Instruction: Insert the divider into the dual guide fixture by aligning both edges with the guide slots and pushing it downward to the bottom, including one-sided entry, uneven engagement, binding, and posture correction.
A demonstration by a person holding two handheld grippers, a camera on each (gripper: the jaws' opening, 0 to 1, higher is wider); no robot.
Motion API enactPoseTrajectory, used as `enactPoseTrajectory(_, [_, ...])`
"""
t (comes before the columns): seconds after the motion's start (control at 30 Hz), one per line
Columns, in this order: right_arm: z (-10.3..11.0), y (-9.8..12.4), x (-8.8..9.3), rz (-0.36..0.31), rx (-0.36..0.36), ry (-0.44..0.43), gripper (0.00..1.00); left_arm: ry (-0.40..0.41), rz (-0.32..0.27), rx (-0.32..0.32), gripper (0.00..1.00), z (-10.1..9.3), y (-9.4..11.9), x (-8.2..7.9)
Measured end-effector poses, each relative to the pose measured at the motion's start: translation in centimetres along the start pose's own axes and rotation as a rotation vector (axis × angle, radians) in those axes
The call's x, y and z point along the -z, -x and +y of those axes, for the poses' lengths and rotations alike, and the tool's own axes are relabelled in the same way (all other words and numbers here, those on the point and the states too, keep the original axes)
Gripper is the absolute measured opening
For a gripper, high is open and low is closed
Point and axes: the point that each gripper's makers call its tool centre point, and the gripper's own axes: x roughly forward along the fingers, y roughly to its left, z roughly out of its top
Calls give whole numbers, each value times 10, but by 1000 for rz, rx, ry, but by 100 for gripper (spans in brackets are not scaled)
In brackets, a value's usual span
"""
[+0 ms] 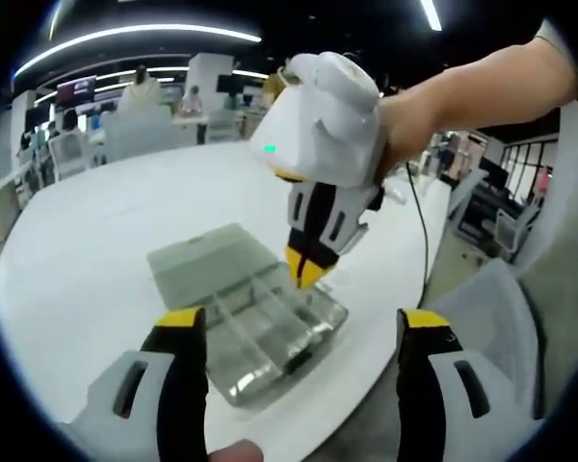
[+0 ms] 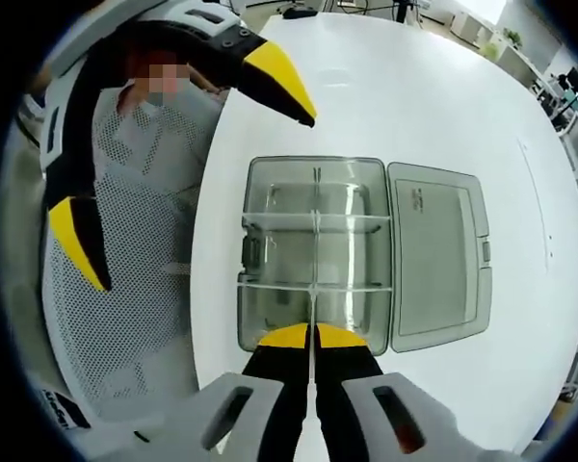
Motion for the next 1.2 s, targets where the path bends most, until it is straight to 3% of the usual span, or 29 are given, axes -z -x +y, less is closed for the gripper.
enactPoseTrajectory(1.2, [-1, -16, 1, 12, -11, 7, 0, 4, 3, -5, 80, 4, 1, 1])
